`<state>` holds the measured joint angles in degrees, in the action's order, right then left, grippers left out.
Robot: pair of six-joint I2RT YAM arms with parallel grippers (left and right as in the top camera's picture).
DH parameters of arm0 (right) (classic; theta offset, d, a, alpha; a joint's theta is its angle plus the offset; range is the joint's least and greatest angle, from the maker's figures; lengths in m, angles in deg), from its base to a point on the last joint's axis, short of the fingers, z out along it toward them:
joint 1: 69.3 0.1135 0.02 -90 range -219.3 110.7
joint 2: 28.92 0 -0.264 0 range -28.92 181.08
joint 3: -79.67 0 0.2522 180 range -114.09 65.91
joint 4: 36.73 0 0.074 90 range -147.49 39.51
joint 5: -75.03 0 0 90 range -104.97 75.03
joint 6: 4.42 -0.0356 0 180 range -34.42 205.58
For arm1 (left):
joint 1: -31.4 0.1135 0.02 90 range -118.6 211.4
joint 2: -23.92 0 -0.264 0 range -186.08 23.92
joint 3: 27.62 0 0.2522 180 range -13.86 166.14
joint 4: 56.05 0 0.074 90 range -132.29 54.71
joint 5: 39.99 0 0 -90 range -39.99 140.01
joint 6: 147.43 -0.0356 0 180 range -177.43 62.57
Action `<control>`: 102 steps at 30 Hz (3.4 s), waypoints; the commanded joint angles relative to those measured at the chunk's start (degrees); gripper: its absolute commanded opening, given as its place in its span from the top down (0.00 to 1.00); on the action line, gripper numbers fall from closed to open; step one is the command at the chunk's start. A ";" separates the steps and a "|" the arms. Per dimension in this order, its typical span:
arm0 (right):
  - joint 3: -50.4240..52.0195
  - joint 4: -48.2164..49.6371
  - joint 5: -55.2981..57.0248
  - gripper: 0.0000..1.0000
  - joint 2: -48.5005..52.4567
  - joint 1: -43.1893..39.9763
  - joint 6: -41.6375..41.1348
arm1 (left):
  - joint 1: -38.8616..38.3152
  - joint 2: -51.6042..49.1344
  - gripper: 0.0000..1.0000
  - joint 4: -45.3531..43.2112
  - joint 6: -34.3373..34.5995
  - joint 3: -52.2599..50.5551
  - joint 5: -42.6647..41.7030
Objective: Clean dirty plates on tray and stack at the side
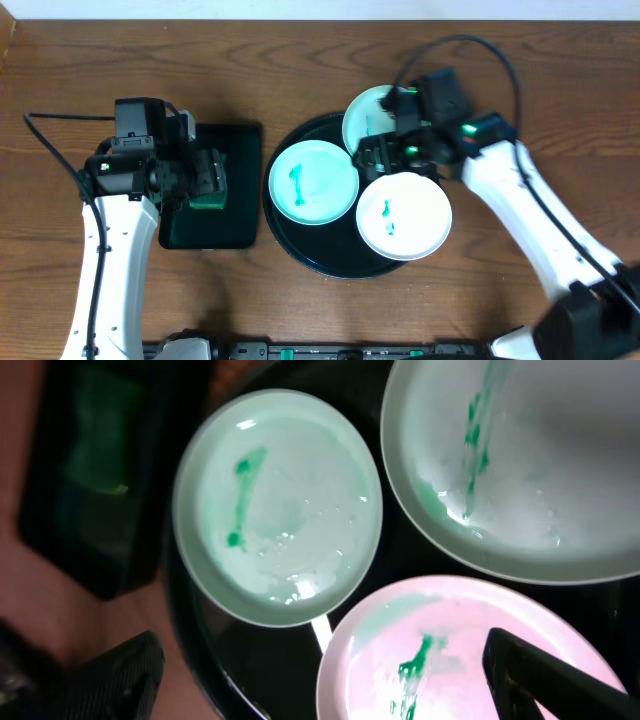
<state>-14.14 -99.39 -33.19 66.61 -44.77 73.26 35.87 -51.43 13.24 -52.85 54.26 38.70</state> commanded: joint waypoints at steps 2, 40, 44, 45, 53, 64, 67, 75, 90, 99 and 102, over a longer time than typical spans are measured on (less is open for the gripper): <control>-5.22 -1.11 7.41 0.01 7.56 3.89 -4.66 | 0.28 -0.22 0.25 0.15 4.39 1.18 6.27; -4.52 7.34 8.79 0.99 26.86 6.99 -10.43 | 0.22 -11.50 0.25 -0.44 3.34 0.46 8.87; -4.52 7.48 9.70 0.99 26.86 7.56 -10.40 | 0.22 -17.55 0.26 -2.91 -0.59 0.46 7.02; -4.52 7.52 9.88 0.99 26.86 7.74 -10.38 | 0.22 -18.95 0.26 -3.54 -1.36 0.46 7.02; -4.52 7.98 10.49 0.99 26.86 8.48 -10.38 | 0.24 -25.62 0.39 -9.86 -5.88 0.46 7.13; -4.52 8.26 11.15 0.98 26.86 8.96 -10.38 | 0.24 -30.86 0.55 -14.67 -5.20 0.46 7.58; -4.52 8.24 11.21 0.98 26.86 8.96 -10.36 | 0.24 -32.76 0.58 -14.91 -1.75 0.46 10.47; -4.52 8.24 11.28 0.97 26.86 8.96 -10.38 | 0.24 -35.26 0.75 -16.65 -0.85 0.46 10.93; -4.50 8.44 11.32 0.97 26.86 8.96 -10.38 | 0.24 -32.30 0.93 -13.44 -0.83 3.21 10.91; -4.52 8.87 11.30 0.99 26.86 8.94 -10.40 | 0.24 -22.16 0.93 -8.11 1.84 7.63 10.75; -4.52 8.83 11.32 0.99 26.86 8.94 -10.38 | 0.24 -20.26 0.93 -6.78 3.48 7.61 10.69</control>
<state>-18.88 -91.63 -22.59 92.12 -37.51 62.75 35.85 -73.68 5.59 -51.87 60.46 48.89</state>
